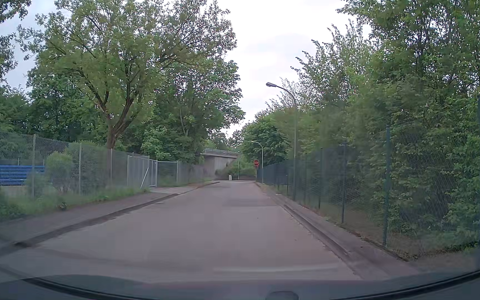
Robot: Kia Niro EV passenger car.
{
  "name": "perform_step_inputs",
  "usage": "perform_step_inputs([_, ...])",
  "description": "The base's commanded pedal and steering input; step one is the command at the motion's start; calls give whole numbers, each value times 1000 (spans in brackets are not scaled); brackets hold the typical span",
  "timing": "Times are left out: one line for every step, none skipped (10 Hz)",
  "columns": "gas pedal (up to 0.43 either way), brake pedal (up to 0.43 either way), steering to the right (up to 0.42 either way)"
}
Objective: Follow the waypoints while adhering to traffic rules and regulations
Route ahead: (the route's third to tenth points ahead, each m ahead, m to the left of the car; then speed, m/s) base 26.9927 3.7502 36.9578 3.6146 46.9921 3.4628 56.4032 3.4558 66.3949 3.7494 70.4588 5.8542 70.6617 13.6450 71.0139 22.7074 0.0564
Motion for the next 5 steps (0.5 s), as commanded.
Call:
perform_step_inputs([0, 128, -115])
perform_step_inputs([0, 159, -115])
perform_step_inputs([0, 195, -115])
perform_step_inputs([0, 244, -113])
perform_step_inputs([0, 262, -112])
